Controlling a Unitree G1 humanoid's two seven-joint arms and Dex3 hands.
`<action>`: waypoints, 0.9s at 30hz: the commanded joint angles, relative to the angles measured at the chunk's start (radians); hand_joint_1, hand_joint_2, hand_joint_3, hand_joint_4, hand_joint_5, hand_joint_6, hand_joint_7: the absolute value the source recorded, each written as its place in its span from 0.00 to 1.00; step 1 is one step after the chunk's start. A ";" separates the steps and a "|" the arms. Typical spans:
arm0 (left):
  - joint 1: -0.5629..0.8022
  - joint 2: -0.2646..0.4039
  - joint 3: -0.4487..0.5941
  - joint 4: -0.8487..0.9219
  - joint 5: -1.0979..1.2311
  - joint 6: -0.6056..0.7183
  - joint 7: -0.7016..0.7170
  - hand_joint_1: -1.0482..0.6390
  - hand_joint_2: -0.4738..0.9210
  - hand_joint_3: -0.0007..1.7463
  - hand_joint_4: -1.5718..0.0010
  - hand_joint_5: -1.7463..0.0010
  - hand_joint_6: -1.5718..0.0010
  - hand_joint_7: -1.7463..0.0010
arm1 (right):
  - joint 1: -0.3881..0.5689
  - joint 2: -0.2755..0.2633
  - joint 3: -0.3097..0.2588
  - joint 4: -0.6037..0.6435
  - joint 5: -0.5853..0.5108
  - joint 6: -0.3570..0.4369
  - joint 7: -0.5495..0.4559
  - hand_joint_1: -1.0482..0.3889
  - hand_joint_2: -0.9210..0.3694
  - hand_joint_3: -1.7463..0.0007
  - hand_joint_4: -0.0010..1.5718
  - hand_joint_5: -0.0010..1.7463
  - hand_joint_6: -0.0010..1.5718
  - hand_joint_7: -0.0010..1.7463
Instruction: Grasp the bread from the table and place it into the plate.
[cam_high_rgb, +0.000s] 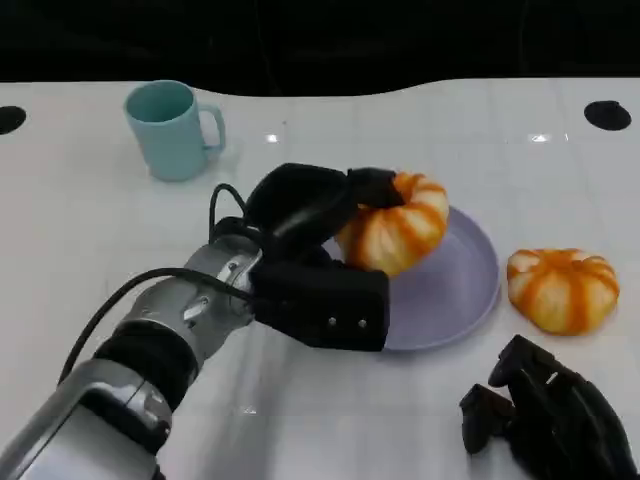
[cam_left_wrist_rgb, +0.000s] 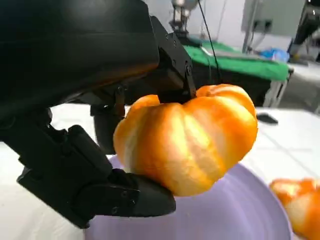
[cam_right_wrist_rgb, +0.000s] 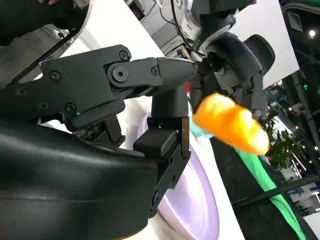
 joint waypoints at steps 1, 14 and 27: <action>-0.036 0.025 -0.021 0.000 0.005 0.024 -0.088 0.21 1.00 0.18 0.87 0.56 0.80 0.93 | 0.011 -0.010 -0.003 -0.007 0.009 0.011 -0.006 0.34 0.00 0.86 0.50 0.96 0.44 0.81; -0.021 0.088 -0.040 -0.098 0.007 0.076 -0.285 0.04 1.00 0.31 0.98 0.80 0.87 0.97 | 0.020 0.003 0.005 -0.019 0.000 -0.005 -0.013 0.34 0.00 0.86 0.50 0.96 0.44 0.81; 0.012 0.088 0.007 -0.130 -0.053 0.042 -0.241 0.12 1.00 0.22 1.00 0.22 0.74 0.39 | 0.036 0.010 0.014 -0.042 0.005 0.000 -0.018 0.34 0.00 0.85 0.50 0.96 0.44 0.81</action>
